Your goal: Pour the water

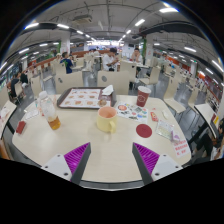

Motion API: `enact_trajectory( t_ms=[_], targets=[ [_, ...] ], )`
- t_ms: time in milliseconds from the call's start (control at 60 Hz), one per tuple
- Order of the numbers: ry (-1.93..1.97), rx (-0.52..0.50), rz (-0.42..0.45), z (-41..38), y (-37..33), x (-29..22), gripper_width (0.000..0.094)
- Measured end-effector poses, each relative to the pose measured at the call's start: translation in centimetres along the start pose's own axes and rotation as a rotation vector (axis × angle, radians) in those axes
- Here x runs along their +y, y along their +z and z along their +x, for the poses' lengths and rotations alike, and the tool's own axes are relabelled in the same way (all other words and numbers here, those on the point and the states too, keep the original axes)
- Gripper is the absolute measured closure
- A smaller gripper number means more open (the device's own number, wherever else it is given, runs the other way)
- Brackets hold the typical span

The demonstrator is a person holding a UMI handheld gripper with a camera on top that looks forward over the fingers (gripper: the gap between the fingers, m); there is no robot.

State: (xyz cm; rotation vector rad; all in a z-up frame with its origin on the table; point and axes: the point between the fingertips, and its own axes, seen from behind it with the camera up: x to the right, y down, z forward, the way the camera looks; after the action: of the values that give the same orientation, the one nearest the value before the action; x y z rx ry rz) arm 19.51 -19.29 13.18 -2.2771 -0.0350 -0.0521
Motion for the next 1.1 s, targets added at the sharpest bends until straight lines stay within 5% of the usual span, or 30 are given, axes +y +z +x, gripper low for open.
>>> enact_trajectory(
  t_ms=[433, 850, 1100],
  targets=[
    [-0.015, 0.017, -0.019, -9.5, -0.5, 1.7, 0.009],
    [0.064, -0.127, 0.158, -29.2, 8.3, -4.3, 0.0084],
    [0.053, -0.072, 0.274, -31.5, 17.1, -9.1, 0.0138]
  ],
)
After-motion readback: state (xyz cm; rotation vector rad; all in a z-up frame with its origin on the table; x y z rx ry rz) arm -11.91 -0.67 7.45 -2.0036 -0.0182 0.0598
